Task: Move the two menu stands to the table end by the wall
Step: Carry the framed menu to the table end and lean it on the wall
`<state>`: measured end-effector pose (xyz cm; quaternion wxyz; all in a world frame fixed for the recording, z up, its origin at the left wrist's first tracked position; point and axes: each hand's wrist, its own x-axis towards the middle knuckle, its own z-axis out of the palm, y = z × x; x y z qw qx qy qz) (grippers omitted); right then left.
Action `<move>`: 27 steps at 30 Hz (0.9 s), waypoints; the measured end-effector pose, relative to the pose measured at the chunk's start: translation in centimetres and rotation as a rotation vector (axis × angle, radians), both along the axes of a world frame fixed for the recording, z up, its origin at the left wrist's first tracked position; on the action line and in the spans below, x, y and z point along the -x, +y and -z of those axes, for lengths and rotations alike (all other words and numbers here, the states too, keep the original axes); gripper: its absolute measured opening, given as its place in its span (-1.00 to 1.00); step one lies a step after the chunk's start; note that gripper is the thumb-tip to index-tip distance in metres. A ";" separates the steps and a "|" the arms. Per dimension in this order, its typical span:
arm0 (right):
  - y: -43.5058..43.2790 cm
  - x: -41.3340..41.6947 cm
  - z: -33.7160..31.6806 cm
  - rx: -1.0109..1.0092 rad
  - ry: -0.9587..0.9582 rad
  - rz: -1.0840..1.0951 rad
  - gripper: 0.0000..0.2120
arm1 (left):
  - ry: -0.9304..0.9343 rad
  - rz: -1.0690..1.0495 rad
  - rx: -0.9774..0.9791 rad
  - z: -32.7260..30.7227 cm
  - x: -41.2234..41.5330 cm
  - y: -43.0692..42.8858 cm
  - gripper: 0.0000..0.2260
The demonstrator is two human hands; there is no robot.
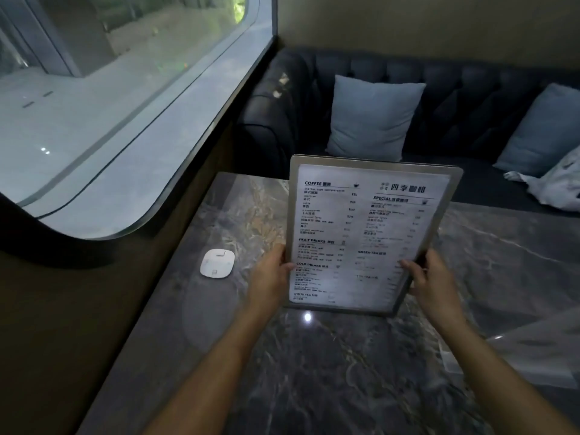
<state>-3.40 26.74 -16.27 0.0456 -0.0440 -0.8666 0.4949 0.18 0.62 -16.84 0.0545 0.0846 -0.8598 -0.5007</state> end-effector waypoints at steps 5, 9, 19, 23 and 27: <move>-2.3 -1.1 -1.2 0.037 0.014 -0.072 -0.93 | 0.021 -0.057 -0.018 -1.3 -3.1 -2.6 -0.78; -5.4 -1.7 -2.8 0.040 0.020 -0.210 -0.84 | 0.053 -0.155 0.005 -2.2 -6.5 -5.3 -0.81; -16.0 -5.3 -2.9 -0.067 0.097 -0.568 -0.85 | 0.029 -0.490 0.033 -4.2 -19.6 -10.8 -0.89; -19.6 -7.7 -2.5 -0.171 0.179 -0.658 -0.77 | -0.003 -0.616 0.022 -3.8 -25.0 -12.2 -0.97; -22.1 -10.0 -2.6 -0.173 0.099 -0.822 -0.71 | -0.052 -0.735 -0.027 -3.1 -29.7 -12.0 -0.80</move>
